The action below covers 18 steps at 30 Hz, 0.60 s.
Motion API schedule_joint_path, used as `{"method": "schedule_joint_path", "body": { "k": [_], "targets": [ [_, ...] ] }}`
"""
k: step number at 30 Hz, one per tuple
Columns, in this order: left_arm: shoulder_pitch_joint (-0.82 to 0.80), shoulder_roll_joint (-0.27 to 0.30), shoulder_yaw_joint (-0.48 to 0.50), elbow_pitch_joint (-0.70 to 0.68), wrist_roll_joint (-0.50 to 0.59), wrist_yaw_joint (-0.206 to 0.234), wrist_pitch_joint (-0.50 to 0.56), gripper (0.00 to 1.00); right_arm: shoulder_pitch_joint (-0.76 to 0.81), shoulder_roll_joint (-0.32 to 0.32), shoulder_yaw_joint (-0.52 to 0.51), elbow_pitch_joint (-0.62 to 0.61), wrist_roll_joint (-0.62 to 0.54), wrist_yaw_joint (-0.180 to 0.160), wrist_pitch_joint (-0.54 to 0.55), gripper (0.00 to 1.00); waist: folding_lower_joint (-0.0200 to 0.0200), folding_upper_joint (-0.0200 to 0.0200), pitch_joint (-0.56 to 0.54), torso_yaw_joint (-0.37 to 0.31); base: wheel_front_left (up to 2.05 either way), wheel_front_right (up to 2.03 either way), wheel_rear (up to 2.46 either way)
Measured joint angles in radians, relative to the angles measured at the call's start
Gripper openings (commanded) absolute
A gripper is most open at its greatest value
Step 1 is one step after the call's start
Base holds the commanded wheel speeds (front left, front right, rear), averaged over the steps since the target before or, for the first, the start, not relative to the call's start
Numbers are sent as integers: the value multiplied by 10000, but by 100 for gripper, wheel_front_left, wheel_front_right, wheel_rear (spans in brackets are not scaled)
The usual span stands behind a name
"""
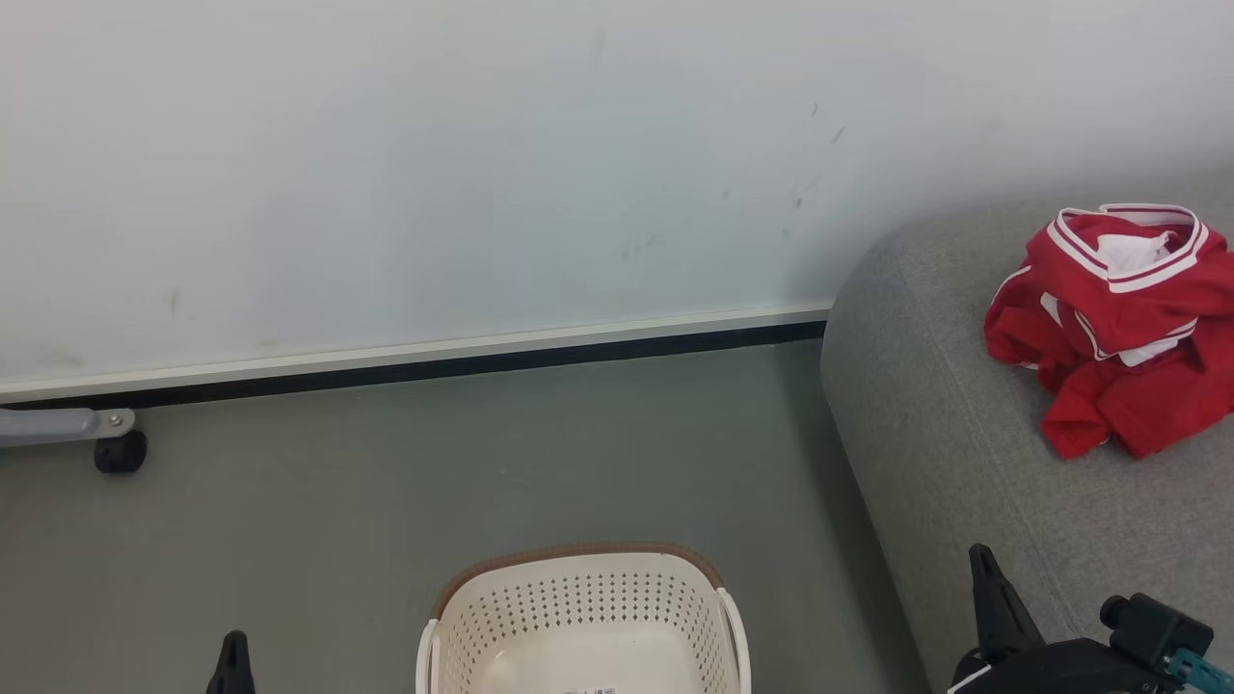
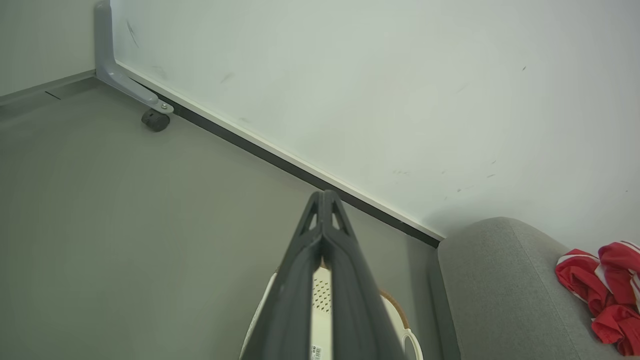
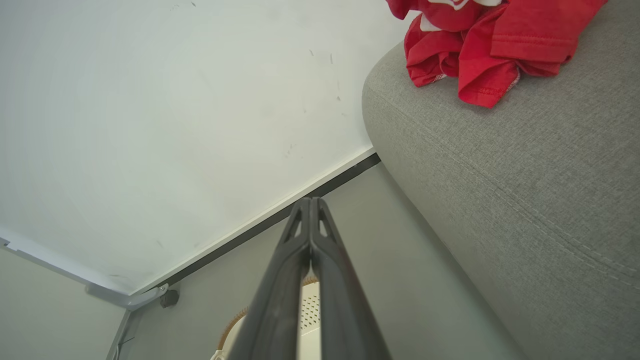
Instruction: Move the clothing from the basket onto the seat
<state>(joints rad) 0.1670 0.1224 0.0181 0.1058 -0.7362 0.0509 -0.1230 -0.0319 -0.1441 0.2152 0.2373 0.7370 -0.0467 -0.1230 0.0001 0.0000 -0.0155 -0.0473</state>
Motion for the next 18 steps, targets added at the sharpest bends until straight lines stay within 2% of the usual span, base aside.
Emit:
{"method": "schedule_joint_path", "body": {
  "k": [18],
  "targets": [
    [-600, -232, 190, 518, -2297, -462, 688, 0, -199, 290, -959, 203, 2364, 472, 698, 0, 0, 0, 48, 131, 0, 0, 0]
  ]
}}
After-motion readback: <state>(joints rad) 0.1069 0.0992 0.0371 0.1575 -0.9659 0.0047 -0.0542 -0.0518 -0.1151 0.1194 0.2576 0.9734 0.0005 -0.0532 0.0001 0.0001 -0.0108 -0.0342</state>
